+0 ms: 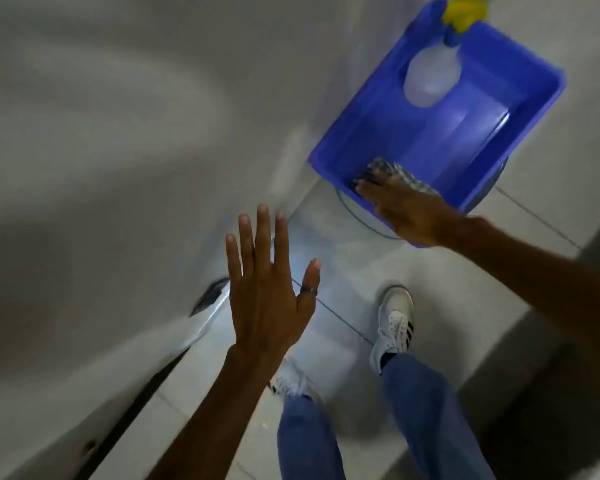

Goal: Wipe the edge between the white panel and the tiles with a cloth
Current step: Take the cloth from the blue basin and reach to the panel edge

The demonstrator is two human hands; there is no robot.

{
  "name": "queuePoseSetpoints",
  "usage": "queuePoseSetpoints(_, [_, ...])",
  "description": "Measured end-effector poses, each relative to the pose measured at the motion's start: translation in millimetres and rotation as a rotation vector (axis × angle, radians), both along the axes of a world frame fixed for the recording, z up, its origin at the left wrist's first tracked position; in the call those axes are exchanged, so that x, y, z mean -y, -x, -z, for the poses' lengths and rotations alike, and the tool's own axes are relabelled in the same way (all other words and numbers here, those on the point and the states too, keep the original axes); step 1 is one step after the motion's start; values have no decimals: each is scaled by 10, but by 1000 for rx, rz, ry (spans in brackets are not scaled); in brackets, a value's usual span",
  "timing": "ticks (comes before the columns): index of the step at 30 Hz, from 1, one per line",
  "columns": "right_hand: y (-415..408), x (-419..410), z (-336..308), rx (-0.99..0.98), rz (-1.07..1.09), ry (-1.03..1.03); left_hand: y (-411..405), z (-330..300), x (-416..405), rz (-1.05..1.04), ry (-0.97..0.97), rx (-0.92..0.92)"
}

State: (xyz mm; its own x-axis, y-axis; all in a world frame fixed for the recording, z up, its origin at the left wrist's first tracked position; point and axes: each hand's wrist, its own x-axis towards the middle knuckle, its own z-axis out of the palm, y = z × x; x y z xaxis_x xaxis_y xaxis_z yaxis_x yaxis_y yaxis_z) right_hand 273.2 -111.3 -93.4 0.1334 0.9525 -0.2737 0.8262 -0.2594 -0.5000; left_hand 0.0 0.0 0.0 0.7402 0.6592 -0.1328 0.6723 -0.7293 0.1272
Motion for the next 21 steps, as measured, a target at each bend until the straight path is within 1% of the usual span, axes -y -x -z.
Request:
queuePoseSetpoints(3, [-392,-49,730,91,-128,125,-30,721,-5,22,29,6])
queuePoseSetpoints(4, [-438,-72,876,128,-182,123,-7,937,3,40,28,-1])
queuePoseSetpoints(6, [-479,-81,1140,255,-263,29,31,1239,100,52,59,11])
queuePoseSetpoints(7, [-475,-67,1230,287,-282,4,70,1349,144,56,76,19])
queuePoseSetpoints(8, [-459,-69,1241,260,-273,-22,114,1441,181,64,89,30])
queuePoseSetpoints(11, [-391,-115,1153,152,-178,-14,231,1489,268,56,125,-15])
queuePoseSetpoints(13, [-284,-203,943,138,-70,-1,329,1443,294,50,136,-38])
queuePoseSetpoints(15, [-83,-324,674,129,79,-95,440,1390,282,54,144,-47])
queuePoseSetpoints(17, [291,-446,447,86,173,-244,569,1369,280,49,133,-41])
queuePoseSetpoints(18, [533,-495,384,33,193,-284,640,1365,291,39,133,-39])
queuePoseSetpoints(21, [1360,-539,519,-119,243,-337,948,1399,334,19,149,-39])
